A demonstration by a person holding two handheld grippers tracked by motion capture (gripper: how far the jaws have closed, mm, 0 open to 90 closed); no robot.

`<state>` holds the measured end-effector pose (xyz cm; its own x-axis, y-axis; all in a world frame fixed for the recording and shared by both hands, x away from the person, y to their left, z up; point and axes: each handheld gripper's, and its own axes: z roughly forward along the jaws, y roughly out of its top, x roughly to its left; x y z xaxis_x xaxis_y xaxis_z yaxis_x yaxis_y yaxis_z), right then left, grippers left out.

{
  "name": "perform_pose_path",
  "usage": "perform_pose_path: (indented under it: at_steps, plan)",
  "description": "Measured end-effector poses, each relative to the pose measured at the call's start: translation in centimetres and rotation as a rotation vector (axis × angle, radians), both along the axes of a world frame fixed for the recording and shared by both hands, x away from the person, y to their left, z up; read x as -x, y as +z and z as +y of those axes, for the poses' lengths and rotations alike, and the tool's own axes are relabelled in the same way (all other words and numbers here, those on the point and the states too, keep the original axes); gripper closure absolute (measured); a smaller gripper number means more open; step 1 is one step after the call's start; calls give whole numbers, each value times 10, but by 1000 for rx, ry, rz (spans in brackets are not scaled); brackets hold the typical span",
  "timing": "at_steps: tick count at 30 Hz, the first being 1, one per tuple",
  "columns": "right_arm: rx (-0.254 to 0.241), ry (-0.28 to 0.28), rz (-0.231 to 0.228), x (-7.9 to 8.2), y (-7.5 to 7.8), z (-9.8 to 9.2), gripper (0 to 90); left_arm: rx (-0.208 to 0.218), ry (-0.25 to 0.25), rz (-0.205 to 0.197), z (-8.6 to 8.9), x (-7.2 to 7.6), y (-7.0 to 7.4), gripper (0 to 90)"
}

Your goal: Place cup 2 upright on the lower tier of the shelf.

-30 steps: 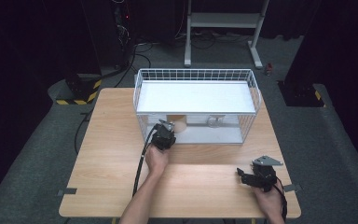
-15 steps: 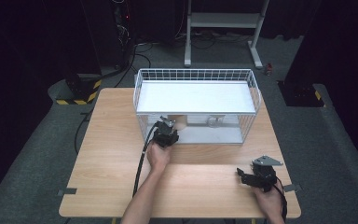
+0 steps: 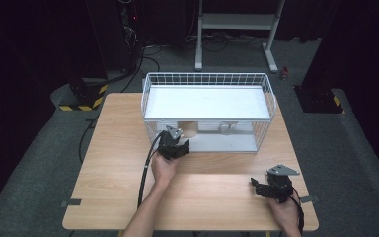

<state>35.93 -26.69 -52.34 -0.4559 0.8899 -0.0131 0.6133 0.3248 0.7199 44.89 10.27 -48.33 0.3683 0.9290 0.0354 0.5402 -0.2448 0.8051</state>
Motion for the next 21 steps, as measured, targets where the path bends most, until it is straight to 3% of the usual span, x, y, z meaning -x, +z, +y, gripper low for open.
perform_pose_path:
  at_steps: [8, 10, 21]
  plan:
    - [0, 0, 0, 0, 0, 0, 251, -11, -45, -18, 0, 11, 9, 357]
    - [0, 0, 0, 0, 0, 0, 251, 12, -49, -21, 1, 14, 11, 352]
    - [0, 0, 0, 0, 0, 0, 251, 53, -66, -50, 12, 27, 16, 318]
